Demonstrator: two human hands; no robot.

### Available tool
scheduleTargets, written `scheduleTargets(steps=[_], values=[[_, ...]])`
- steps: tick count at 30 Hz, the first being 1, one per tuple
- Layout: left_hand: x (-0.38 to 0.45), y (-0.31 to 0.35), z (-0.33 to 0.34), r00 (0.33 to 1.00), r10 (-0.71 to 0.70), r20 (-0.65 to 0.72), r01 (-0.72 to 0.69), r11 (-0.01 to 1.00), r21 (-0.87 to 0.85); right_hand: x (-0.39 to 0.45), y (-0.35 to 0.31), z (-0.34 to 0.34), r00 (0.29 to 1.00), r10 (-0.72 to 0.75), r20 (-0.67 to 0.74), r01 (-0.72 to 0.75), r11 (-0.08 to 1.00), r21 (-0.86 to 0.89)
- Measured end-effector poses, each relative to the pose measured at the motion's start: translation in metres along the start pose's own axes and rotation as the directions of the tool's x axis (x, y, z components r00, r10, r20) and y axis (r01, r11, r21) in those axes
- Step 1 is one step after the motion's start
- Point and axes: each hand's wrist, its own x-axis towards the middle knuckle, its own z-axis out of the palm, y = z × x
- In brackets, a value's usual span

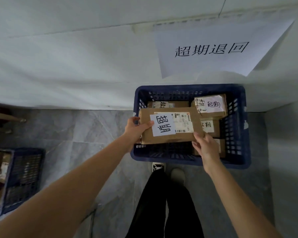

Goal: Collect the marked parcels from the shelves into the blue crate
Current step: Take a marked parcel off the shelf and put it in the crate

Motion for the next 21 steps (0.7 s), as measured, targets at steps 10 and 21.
scheduleTargets(steps=[10,21], values=[[0.15,-0.023,0.04,0.997,0.056,-0.061,-0.054,0.997,0.047,0.119,0.029,0.035,0.991,-0.098,-0.091,0.097,0.995,-0.021],[0.222,-0.017,0.065,0.994,-0.106,0.011,0.107,0.99,-0.091,0.18,0.034,0.05,0.978,-0.105,-0.179,0.087,0.991,-0.102]])
